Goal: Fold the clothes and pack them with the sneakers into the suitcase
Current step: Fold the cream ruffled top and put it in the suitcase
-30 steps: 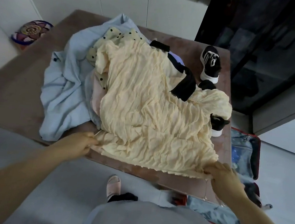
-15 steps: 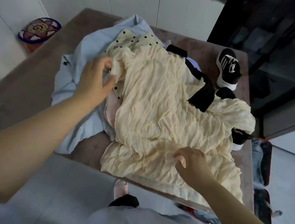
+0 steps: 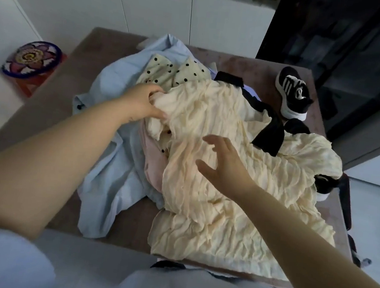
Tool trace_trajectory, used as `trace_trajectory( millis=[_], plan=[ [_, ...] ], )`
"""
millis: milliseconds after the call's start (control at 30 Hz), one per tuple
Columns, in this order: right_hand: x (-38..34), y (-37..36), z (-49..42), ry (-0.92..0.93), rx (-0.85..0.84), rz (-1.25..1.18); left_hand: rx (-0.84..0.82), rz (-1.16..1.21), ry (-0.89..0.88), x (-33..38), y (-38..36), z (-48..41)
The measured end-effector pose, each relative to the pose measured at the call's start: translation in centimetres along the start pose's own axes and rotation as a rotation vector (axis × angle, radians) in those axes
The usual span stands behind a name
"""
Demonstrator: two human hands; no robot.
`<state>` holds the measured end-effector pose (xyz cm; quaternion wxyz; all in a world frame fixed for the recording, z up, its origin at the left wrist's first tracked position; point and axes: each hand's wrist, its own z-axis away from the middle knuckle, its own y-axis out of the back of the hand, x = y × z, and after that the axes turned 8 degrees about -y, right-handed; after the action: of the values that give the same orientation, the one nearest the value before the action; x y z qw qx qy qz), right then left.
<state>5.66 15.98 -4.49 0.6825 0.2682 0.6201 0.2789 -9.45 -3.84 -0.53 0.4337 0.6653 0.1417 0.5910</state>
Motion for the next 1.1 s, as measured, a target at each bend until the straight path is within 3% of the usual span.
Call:
trace_trajectory(
  millis=[100, 200, 333, 400, 500, 667, 733, 800, 867, 967, 1033, 1100],
  plan=[
    [-4.1, -0.9, -3.0, 0.077, 0.176, -0.105, -0.132, 0.043, -0.116, 1.2, 1.9, 0.3],
    [-7.5, -1.7, -6.0, 0.118, 0.245, -0.101, -0.185, 0.131, -0.208, 2.1, 3.6, 0.3],
    [-7.4, -1.1, -8.1, -0.119, 0.263, -0.196, 0.069, -0.027, -0.412, 1.7, 4.4, 0.6],
    [-6.1, -1.0, -8.0, -0.191, 0.287, -0.338, 0.174, 0.046, -0.307, 0.3, 3.5, 0.9],
    [-5.0, -1.1, -7.5, -0.248, 0.275, -0.483, 0.031, 0.428, 0.061, -0.9, 0.7, 1.5],
    [-4.9, -0.4, -6.7, -0.199, 0.175, -0.604, -0.188, 0.956, 0.193, -0.2, -0.6, 1.5],
    [-4.8, 0.2, -6.4, -0.146, 0.144, -0.594, -0.263, 1.005, 0.264, 0.4, -0.6, 1.5],
    [-4.5, 0.5, -5.9, -0.104, 0.096, -0.503, -0.176, 1.038, 0.307, 1.0, -1.0, 1.8],
    [-3.8, 0.4, -5.2, -0.116, 0.087, -0.404, 0.041, 0.976, 0.332, 1.1, -1.4, 2.1],
    [-2.6, 0.1, -4.4, -0.169, 0.155, -0.398, 0.321, 0.545, 0.331, -0.4, -1.3, 2.7],
    [-2.2, -0.2, -4.0, -0.188, 0.169, -0.429, 0.409, 0.444, 0.338, -1.6, -0.9, 3.3],
    [-2.0, -0.6, -4.0, -0.181, 0.142, -0.439, 0.413, 0.527, 0.453, -2.3, -0.6, 4.2]
  ],
)
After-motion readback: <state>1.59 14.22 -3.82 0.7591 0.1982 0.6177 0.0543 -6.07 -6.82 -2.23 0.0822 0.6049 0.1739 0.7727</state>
